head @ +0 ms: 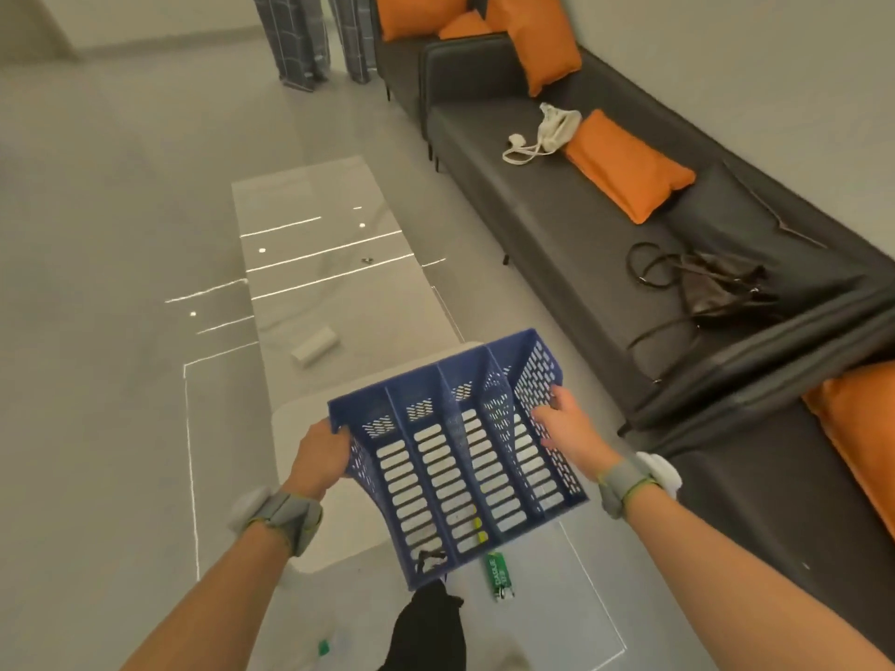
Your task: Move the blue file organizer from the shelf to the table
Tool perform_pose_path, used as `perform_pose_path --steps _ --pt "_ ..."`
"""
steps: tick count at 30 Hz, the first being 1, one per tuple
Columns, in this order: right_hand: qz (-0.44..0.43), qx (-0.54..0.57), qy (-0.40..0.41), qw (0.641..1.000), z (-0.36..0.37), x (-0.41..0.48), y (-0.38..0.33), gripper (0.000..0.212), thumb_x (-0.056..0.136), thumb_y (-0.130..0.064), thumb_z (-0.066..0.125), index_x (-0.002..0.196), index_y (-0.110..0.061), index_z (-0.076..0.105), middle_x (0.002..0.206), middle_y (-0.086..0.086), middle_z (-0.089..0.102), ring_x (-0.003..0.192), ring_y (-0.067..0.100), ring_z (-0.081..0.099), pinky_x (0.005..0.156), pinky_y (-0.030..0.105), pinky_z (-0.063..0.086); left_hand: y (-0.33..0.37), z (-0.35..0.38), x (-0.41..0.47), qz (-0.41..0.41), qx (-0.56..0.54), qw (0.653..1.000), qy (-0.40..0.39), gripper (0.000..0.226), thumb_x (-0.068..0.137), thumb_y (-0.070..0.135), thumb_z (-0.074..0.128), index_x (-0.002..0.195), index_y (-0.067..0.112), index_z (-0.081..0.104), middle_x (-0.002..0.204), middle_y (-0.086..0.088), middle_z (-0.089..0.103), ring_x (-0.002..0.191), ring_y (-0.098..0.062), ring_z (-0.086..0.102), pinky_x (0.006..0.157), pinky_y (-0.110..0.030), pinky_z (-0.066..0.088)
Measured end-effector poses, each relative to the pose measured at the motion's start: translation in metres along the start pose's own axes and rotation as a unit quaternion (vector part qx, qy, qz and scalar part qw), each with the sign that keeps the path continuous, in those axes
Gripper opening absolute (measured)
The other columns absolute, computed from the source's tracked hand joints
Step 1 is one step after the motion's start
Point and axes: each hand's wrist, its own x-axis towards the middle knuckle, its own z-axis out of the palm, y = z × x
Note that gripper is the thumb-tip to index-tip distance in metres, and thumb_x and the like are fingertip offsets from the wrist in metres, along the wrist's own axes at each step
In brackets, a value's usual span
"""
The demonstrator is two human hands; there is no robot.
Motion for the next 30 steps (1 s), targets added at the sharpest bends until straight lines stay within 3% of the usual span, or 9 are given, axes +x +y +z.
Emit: perform_pose_path --steps 2,6,10,12,14,17,22,27,30 --pt "0.022 0.000 0.020 1.000 0.008 0.040 -0.019 0.047 0.090 -0.019 0.055 0.134 -0.016 0.041 0.092 -0.006 0.065 0.070 0.010 0.068 0.055 0.027 0.053 0.010 0.002 0.046 0.016 0.023 0.999 -0.019 0.027 0.093 0.038 0.041 0.090 0.022 0.062 0.109 -0.022 0.074 0.094 -0.043 0.071 0.088 -0.059 0.058" --pt "0.049 -0.001 0.023 0.999 0.028 0.114 -0.043 0.038 0.084 -0.025 0.057 0.120 -0.028 0.045 0.093 -0.005 0.070 0.076 0.017 0.073 0.073 0.043 0.060 0.024 0.006 0.127 0.015 0.055 0.998 -0.023 0.042 0.087 0.048 0.032 0.096 0.020 0.061 0.109 -0.019 0.073 0.094 -0.040 0.070 0.089 -0.053 0.057" --pt "-0.022 -0.071 0.024 0.997 0.042 0.166 -0.064 0.031 0.070 -0.042 0.053 0.098 -0.055 0.055 0.098 -0.011 0.068 0.080 0.003 0.064 0.069 0.031 0.052 0.021 0.013 0.190 -0.012 0.073 0.997 -0.027 0.045 0.094 0.049 0.032 0.105 0.015 0.060 0.117 -0.019 0.071 0.102 -0.041 0.068 0.093 -0.050 0.054" --pt "-0.058 -0.127 0.021 0.990 0.045 0.188 -0.072 0.029 0.065 -0.047 0.048 0.093 -0.056 0.051 0.099 -0.010 0.061 0.092 0.010 0.060 0.078 0.034 0.049 0.016 0.015 0.215 -0.030 0.061 0.997 -0.028 0.036 0.102 0.040 0.034 0.105 0.014 0.060 0.119 -0.021 0.071 0.102 -0.042 0.068 0.095 -0.054 0.055" --pt "-0.064 -0.195 -0.008 0.979 0.048 0.206 -0.079 0.040 0.069 -0.048 0.048 0.107 -0.060 0.041 0.118 -0.004 0.049 0.112 0.018 0.048 0.092 0.036 0.039 0.012 0.016 0.236 -0.040 0.060 0.997 -0.025 0.031 0.105 0.034 0.034 0.103 0.016 0.059 0.120 -0.022 0.070 0.103 -0.042 0.067 0.097 -0.055 0.054" --pt "-0.037 -0.229 -0.029 0.972 0.050 0.226 -0.077 0.064 0.081 -0.032 0.053 0.143 -0.033 0.041 0.153 0.005 0.034 0.136 0.029 0.040 0.109 0.040 0.034 0.013 0.016 0.260 -0.035 0.077 0.995 -0.043 0.033 0.105 0.032 0.033 0.111 0.014 0.060 0.124 -0.019 0.069 0.110 -0.040 0.065 0.097 -0.047 0.051" --pt "-0.022 -0.176 -0.026 0.984 0.049 0.246 -0.079 0.033 0.086 -0.012 0.057 0.117 -0.023 0.056 0.126 0.006 0.057 0.103 0.015 0.061 0.081 0.023 0.046 0.015 0.025 0.279 -0.066 0.072 0.994 -0.054 0.040 0.105 0.030 0.036 0.127 0.003 0.055 0.128 -0.023 0.065 0.113 -0.041 0.063 0.099 -0.050 0.050" --pt "-0.029 -0.102 -0.031 0.994 0.040 0.247 -0.093 0.051 0.090 -0.017 0.057 0.140 -0.020 0.047 0.132 0.001 0.054 0.114 0.018 0.055 0.095 0.033 0.042 0.008 0.026 0.261 -0.094 0.044 0.993 -0.055 0.046 0.103 0.037 0.041 0.136 0.007 0.049 0.134 -0.022 0.063 0.120 -0.042 0.063 0.104 -0.056 0.049" --pt "-0.069 -0.143 -0.044 0.986 0.034 0.232 -0.096 0.049 0.089 -0.017 0.056 0.138 -0.014 0.051 0.141 0.007 0.052 0.128 0.027 0.051 0.107 0.035 0.042 0.015 0.026 0.237 -0.135 0.020 0.990 0.020 0.071 0.101 0.042 0.047 0.157 0.006 0.022 0.156 -0.025 0.043 0.138 -0.044 0.049 0.114 -0.053 0.040"
